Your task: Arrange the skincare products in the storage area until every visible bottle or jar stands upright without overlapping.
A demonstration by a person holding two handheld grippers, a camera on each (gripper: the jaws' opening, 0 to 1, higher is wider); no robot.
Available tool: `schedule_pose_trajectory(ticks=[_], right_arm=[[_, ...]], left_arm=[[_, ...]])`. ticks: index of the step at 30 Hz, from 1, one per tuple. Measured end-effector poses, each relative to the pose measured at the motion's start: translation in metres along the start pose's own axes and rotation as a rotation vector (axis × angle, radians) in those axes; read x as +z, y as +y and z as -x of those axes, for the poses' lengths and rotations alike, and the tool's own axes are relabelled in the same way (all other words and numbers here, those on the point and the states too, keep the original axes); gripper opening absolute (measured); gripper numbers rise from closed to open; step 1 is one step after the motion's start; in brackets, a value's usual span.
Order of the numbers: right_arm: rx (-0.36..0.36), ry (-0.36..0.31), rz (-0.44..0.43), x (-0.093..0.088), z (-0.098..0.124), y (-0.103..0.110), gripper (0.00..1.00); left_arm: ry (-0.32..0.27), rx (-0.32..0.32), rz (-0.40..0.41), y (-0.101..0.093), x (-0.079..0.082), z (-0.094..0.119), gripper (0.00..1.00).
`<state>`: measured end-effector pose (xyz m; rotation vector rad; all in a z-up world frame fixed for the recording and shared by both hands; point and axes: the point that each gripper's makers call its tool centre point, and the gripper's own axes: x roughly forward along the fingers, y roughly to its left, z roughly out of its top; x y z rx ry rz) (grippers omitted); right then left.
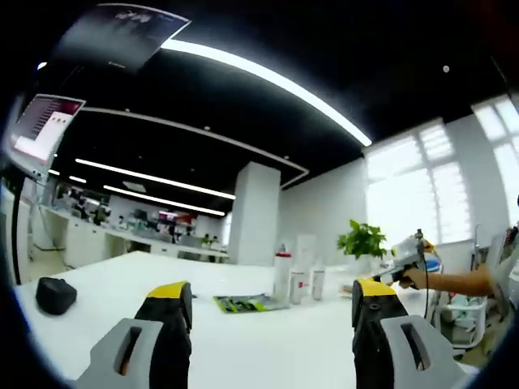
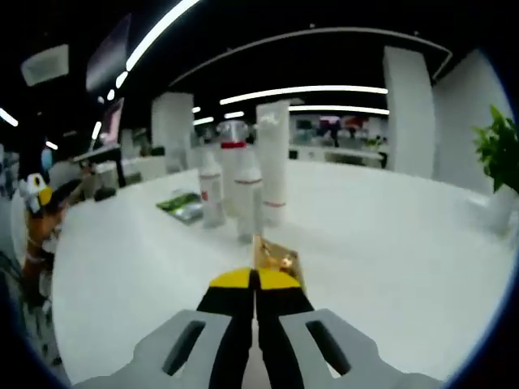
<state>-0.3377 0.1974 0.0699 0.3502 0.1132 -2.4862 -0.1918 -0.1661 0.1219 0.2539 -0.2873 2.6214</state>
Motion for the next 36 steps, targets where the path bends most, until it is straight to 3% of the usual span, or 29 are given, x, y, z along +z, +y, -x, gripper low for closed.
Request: schedule_pose_trajectory(ticks=[10,14,18,21,22,25,27,31,34,36], right_arm=[[0.096,-0.115,-0.098,0.037,0.027,0.026,0.00],[0.128,-0.166,-0.074,0.054,0.038,0.048,0.00],[0.151,-0.237,-0.010,0.075,0.049,0.075,0.00],[0.101,-0.302,0.135,0.091,0.058,0.095,0.00],[0.070,-0.339,0.245,0.099,0.064,0.110,0.00],[0.035,-0.389,0.427,0.107,0.072,0.139,0.00],[0.000,-0.451,0.618,0.114,0.081,0.168,0.00],[-0.072,-0.541,0.960,0.113,0.091,0.215,0.00],[-0.107,-0.582,1.164,0.105,0.093,0.241,0.00],[-0.147,-0.615,1.359,0.096,0.093,0.261,0.00]], left_arm=[[0.002,-0.048,0.008,-0.017,-0.002,-0.003,0.83],[0.002,-0.094,0.046,-0.030,-0.004,-0.005,0.83],[0.023,-0.189,0.086,-0.054,-0.010,-0.009,0.83],[0.050,-0.269,0.121,-0.074,-0.016,-0.009,0.85],[0.051,-0.303,0.159,-0.082,-0.016,-0.010,0.85],[0.069,-0.411,0.287,-0.104,-0.017,-0.007,0.85],[0.085,-0.491,0.382,-0.120,-0.018,-0.005,0.84],[0.117,-0.598,0.501,-0.142,-0.019,0.000,0.84],[0.129,-0.667,0.591,-0.155,-0.018,0.004,0.82],[0.131,-0.715,0.658,-0.164,-0.014,0.007,0.81]])
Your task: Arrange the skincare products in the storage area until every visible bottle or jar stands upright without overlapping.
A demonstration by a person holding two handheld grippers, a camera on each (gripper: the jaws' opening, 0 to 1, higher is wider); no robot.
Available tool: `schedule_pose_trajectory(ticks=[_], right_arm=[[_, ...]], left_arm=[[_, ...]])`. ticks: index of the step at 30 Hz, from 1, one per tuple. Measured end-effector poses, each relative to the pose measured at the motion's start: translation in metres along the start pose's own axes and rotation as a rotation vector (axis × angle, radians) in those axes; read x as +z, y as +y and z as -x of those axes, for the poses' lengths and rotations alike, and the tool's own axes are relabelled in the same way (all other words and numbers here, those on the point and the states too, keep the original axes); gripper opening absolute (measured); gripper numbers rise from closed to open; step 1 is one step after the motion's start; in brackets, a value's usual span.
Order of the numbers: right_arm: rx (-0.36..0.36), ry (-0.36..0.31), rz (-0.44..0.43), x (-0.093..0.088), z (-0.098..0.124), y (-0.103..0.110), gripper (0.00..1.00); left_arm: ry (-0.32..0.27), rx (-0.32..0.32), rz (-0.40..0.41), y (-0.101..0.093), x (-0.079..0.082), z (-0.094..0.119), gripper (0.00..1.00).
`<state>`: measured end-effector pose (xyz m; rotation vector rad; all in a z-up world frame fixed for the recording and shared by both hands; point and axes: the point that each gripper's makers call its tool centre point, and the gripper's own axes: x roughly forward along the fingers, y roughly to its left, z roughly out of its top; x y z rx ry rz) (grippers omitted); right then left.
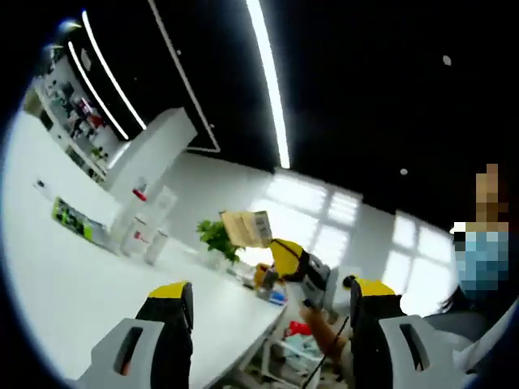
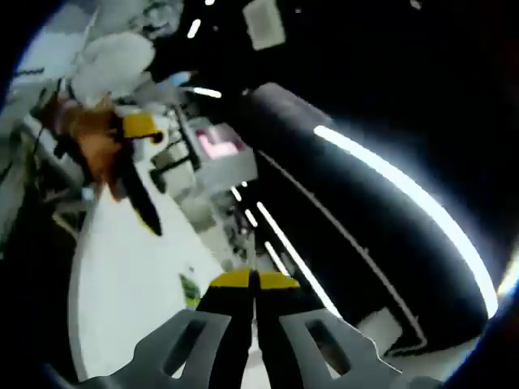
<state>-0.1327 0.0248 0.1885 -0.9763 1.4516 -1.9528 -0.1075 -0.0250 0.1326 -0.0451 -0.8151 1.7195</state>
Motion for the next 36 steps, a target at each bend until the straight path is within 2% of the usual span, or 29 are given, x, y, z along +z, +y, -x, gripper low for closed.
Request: schedule_pose_trajectory(ticks=[2,4,6,8,9,13,16,23,26,30,32,36], right_arm=[[0.017,-0.016,0.109,0.009,0.000,0.013,0.00],[0.033,-0.048,0.152,0.017,0.000,0.023,0.00],[0.020,-0.067,0.265,0.022,0.001,0.027,0.00],[0.027,-0.098,0.324,0.028,0.003,0.036,0.00],[0.028,-0.099,0.322,0.028,0.003,0.037,0.00],[0.032,-0.145,0.448,0.033,0.002,0.047,0.00],[0.036,-0.158,0.521,0.029,0.000,0.056,0.00],[0.069,-0.156,0.524,0.020,-0.003,0.064,0.00],[0.083,-0.148,0.542,0.014,-0.006,0.067,0.00],[0.066,-0.185,0.556,0.019,-0.005,0.065,0.00],[0.066,-0.199,0.535,0.023,-0.004,0.065,0.00],[0.075,-0.174,0.484,0.022,-0.004,0.064,0.00]], left_arm=[[0.003,-0.034,0.044,-0.006,-0.002,-0.001,0.78],[0.002,-0.045,0.067,-0.007,-0.002,-0.002,0.75],[-0.010,-0.057,0.097,-0.009,-0.002,-0.002,0.73],[-0.031,-0.065,0.138,-0.008,0.001,-0.001,0.68],[-0.046,-0.066,0.162,-0.007,0.003,-0.001,0.65],[-0.136,-0.023,0.216,0.009,0.016,0.002,0.45],[-0.162,-0.003,0.217,0.017,0.017,0.004,0.31],[-0.128,0.042,0.228,0.029,0.013,0.008,0.02],[-0.112,0.047,0.221,0.030,0.011,0.009,0.01],[-0.098,0.057,0.206,0.030,0.011,0.011,0.00],[-0.092,0.057,0.209,0.028,0.012,0.012,0.00],[-0.090,0.096,0.171,0.033,0.014,0.017,0.00]])
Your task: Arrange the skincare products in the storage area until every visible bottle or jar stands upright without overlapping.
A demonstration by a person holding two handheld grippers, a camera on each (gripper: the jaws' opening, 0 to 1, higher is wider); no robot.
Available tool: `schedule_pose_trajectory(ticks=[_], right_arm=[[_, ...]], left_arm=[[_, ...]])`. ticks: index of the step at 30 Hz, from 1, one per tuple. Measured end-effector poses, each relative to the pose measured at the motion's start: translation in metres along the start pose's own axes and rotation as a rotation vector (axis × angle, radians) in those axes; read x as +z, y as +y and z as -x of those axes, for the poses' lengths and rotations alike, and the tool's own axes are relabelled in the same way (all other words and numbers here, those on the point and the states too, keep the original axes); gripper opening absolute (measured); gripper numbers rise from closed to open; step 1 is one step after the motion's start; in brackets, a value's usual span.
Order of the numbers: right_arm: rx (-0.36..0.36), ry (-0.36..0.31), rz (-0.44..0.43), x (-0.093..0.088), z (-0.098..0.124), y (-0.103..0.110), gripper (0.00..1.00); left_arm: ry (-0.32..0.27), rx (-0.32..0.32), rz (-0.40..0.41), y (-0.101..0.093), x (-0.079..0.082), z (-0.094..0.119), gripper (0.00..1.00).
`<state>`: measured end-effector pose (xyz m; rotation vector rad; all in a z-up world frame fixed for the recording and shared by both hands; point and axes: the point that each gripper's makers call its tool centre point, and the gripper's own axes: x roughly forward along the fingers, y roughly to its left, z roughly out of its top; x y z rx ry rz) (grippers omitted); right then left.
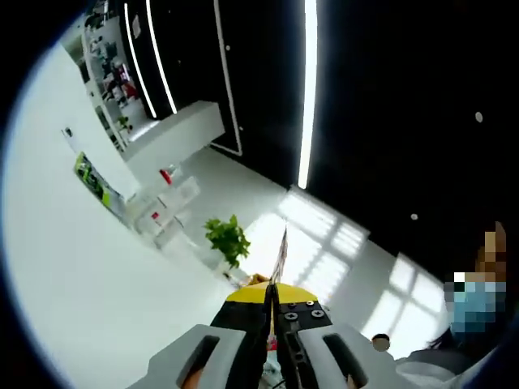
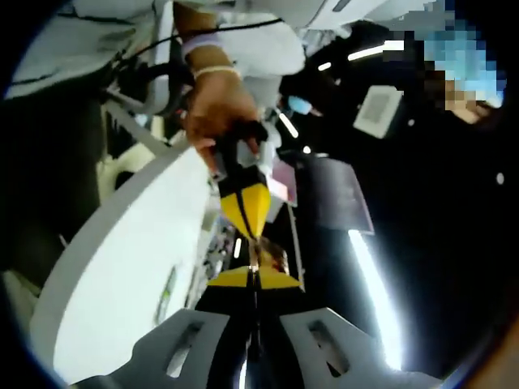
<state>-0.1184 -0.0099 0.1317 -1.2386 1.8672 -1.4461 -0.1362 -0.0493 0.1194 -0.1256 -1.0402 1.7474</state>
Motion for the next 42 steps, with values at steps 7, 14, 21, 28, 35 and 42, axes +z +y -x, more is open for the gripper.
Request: schedule_pose_trajectory(ticks=[7,14,21,28,35,42], right_arm=[[-0.075,0.067,-0.083,-0.019,0.013,-0.015,0.00],[-0.136,0.303,-0.301,-0.077,0.040,-0.022,0.00],[-0.066,0.596,-0.973,-0.124,0.072,0.048,0.00],[0.038,0.688,-1.499,-0.126,0.079,0.096,0.00],[-0.035,0.630,-1.742,-0.124,0.080,0.095,0.00],[-0.235,0.637,-1.718,-0.138,0.114,0.071,0.00]], left_arm=[[-0.048,0.054,-0.026,0.009,0.022,0.016,0.00],[-0.091,0.119,-0.072,0.012,0.045,0.034,0.00],[-0.121,0.140,-0.050,0.007,0.064,0.050,0.00],[-0.142,0.303,-0.112,0.030,0.100,0.067,0.00],[-0.056,0.454,-0.055,0.082,0.135,0.065,0.00],[0.006,0.561,0.149,0.143,0.154,0.053,0.00]])
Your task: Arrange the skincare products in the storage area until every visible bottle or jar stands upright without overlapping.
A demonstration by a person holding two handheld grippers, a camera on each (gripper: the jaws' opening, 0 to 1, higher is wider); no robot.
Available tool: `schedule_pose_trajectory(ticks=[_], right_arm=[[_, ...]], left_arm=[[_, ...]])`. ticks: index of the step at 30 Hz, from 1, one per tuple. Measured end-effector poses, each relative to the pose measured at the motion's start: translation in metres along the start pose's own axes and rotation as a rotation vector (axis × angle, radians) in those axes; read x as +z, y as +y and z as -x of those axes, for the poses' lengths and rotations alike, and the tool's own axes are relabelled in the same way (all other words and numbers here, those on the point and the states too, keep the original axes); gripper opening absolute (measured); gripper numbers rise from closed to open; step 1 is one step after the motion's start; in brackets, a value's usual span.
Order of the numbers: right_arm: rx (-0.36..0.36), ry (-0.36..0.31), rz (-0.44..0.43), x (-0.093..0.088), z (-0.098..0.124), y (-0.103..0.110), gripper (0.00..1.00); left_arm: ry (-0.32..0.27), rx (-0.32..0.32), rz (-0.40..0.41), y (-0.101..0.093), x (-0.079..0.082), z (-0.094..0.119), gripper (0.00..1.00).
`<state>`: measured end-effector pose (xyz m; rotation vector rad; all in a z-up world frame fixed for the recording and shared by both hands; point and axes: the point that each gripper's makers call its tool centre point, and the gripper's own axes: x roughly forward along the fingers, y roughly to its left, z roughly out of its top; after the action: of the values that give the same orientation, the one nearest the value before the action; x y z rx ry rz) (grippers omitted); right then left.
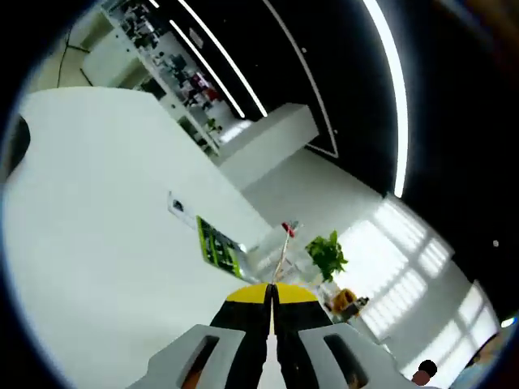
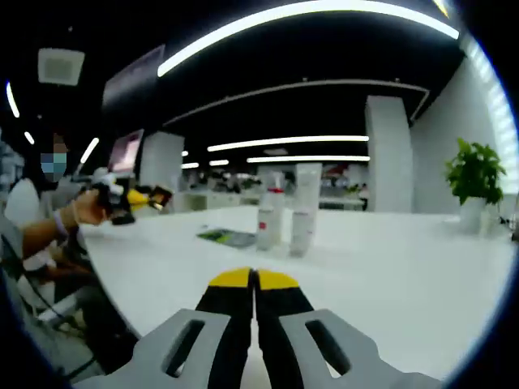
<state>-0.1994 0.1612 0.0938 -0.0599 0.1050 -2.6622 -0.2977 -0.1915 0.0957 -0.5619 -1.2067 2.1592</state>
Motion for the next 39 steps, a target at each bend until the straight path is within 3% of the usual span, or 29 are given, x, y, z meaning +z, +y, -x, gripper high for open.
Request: schedule_pose_trajectory(ticks=[2,6,9,16,19,25,28,31,33,38,39], right_arm=[[-0.036,-0.021,-0.031,0.006,0.009,-0.012,0.00],[-0.033,-0.078,-0.065,0.016,0.024,-0.015,0.00],[-0.019,-0.084,-0.057,0.020,0.029,-0.013,0.00],[-0.002,-0.120,-0.084,0.030,0.035,-0.011,0.00],[-0.002,-0.117,-0.085,0.029,0.032,-0.009,0.00],[-0.015,-0.069,-0.097,0.019,0.024,-0.010,0.00],[-0.023,-0.046,-0.097,0.015,0.020,-0.010,0.00],[-0.022,-0.028,-0.083,0.012,0.018,-0.007,0.00],[-0.008,-0.023,-0.072,0.011,0.018,-0.004,0.00],[0.008,-0.041,-0.068,0.015,0.019,0.000,0.00],[0.009,-0.043,-0.065,0.016,0.020,0.000,0.00]], left_arm=[[0.027,0.046,0.029,0.014,0.005,-0.012,0.00],[0.066,0.113,0.094,0.034,0.011,-0.029,0.00],[0.098,0.198,0.078,0.047,0.009,-0.037,0.00],[0.119,0.305,0.082,0.063,0.014,-0.048,0.01],[0.147,0.318,0.127,0.068,0.013,-0.054,0.00],[0.168,0.355,0.143,0.077,0.020,-0.058,0.01],[0.188,0.348,0.185,0.079,0.015,-0.058,0.01],[0.196,0.350,0.230,0.088,0.025,-0.060,0.01],[0.215,0.317,0.285,0.086,0.023,-0.062,0.01],[0.206,0.349,0.265,0.095,0.026,-0.062,0.02],[0.208,0.351,0.259,0.094,0.020,-0.062,0.02]])
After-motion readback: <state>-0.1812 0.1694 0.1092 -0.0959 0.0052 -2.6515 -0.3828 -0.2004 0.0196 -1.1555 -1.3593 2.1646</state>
